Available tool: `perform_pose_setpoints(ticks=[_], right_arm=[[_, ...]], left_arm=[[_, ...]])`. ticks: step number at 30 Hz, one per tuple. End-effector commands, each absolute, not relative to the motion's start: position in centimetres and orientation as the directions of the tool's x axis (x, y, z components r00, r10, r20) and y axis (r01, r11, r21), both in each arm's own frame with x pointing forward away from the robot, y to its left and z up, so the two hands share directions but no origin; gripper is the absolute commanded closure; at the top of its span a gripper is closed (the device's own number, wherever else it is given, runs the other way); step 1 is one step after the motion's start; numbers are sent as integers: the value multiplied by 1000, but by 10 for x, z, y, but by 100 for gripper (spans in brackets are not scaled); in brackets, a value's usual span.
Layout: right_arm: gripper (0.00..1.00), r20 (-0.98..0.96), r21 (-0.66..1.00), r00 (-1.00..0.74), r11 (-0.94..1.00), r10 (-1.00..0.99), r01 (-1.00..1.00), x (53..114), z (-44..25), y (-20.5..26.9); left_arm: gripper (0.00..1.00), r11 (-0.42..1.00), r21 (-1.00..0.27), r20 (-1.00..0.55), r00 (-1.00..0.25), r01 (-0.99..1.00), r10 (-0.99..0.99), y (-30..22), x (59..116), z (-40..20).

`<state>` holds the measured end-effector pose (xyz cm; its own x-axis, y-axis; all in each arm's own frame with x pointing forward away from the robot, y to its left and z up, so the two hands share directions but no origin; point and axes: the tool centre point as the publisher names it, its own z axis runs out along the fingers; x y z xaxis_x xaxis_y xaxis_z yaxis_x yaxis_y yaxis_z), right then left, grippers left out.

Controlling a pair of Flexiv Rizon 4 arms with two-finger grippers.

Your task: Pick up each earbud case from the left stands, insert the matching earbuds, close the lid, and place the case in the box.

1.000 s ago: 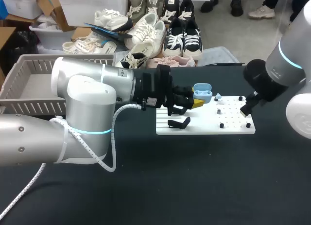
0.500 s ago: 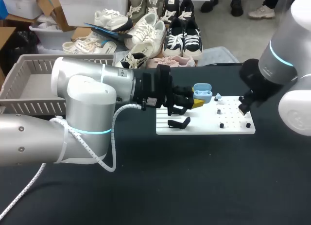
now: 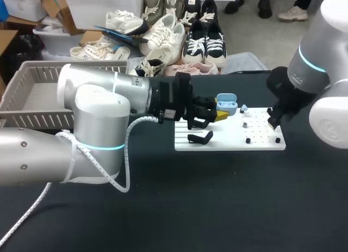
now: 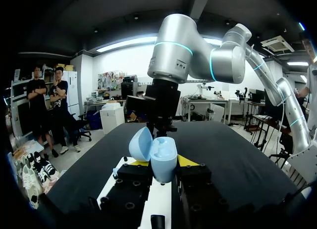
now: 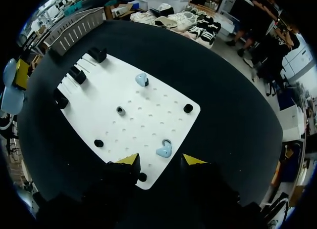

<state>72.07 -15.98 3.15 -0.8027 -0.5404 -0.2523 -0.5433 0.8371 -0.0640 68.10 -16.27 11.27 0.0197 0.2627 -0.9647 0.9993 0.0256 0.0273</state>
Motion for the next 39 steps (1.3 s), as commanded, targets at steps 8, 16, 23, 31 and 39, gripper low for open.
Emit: perform_pose_setpoints(ticks=[8,16,23,31,39], right_arm=[[51,-243,-52,-807,838,-538,-543,723,24,-160],[53,-248,-55,-809,841,-533,-538,726,24,-158],[53,-253,-58,-809,843,-530,-535,729,25,-157],[60,-249,-65,-811,844,-530,-532,732,27,-156],[62,-242,-62,-815,847,-526,-528,732,24,-158]], left_arm=[[100,24,28,-965,20,999,261,-162,682,112],[100,24,28,-965,20,999,261,-162,682,112],[100,24,28,-965,20,999,261,-162,682,112],[100,24,28,-965,20,999,261,-162,682,112],[100,24,28,-965,20,999,261,-162,682,112]])
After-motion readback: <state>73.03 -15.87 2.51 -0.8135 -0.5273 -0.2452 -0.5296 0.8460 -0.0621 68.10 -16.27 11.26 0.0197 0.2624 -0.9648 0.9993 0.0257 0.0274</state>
